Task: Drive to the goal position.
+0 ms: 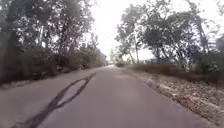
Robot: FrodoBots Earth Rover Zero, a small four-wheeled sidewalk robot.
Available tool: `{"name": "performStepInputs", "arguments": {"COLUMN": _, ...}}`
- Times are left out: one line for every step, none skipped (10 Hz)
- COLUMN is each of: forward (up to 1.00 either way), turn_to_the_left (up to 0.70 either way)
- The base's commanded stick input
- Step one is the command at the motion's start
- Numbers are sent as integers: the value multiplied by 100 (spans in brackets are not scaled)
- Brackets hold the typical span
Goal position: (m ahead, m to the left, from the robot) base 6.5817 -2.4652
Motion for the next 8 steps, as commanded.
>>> {"name": "performStepInputs", "arguments": {"forward": 85, "turn_to_the_left": 2}}
{"name": "performStepInputs", "arguments": {"forward": 85, "turn_to_the_left": 2}}
{"name": "performStepInputs", "arguments": {"forward": 85, "turn_to_the_left": 2}}
{"name": "performStepInputs", "arguments": {"forward": 85, "turn_to_the_left": 2}}
{"name": "performStepInputs", "arguments": {"forward": 85, "turn_to_the_left": 2}}
{"name": "performStepInputs", "arguments": {"forward": 85, "turn_to_the_left": 2}}
{"name": "performStepInputs", "arguments": {"forward": 85, "turn_to_the_left": 2}}
{"name": "performStepInputs", "arguments": {"forward": 85, "turn_to_the_left": 2}}
